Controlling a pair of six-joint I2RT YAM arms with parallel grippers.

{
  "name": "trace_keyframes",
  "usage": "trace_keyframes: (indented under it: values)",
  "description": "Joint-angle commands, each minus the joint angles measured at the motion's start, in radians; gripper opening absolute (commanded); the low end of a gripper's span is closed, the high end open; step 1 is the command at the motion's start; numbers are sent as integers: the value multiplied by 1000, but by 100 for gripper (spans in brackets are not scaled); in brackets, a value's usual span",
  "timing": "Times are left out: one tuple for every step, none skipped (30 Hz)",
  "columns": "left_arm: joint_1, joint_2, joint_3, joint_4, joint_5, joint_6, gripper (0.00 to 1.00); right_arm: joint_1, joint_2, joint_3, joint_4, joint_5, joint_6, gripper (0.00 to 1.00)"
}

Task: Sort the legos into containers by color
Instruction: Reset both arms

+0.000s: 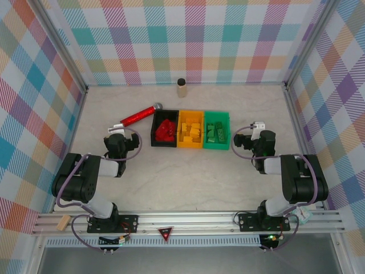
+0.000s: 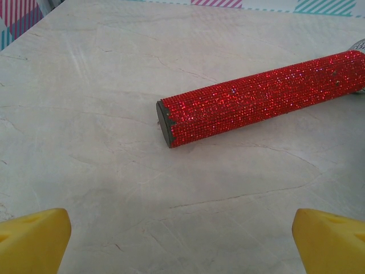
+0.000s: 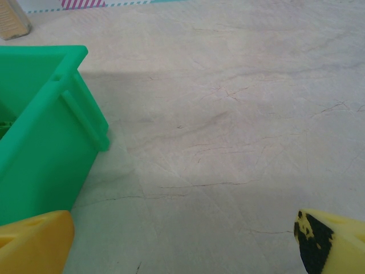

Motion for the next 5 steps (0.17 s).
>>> trace_keyframes:
  values:
    - [9, 0, 3, 38, 18, 11, 100, -7, 0, 20, 33, -27, -10, 99]
    - [9, -1, 3, 38, 19, 12, 100, -9, 0, 20, 33, -26, -10, 99]
    - [8, 0, 3, 39, 17, 11, 100, -10, 0, 19, 35, -26, -10, 99]
    - [9, -1, 4, 39, 17, 12, 100, -10, -1, 18, 36, -25, -10, 99]
    - [9, -1, 2, 38, 19, 11, 100, -9, -2, 18, 37, -25, -10, 99]
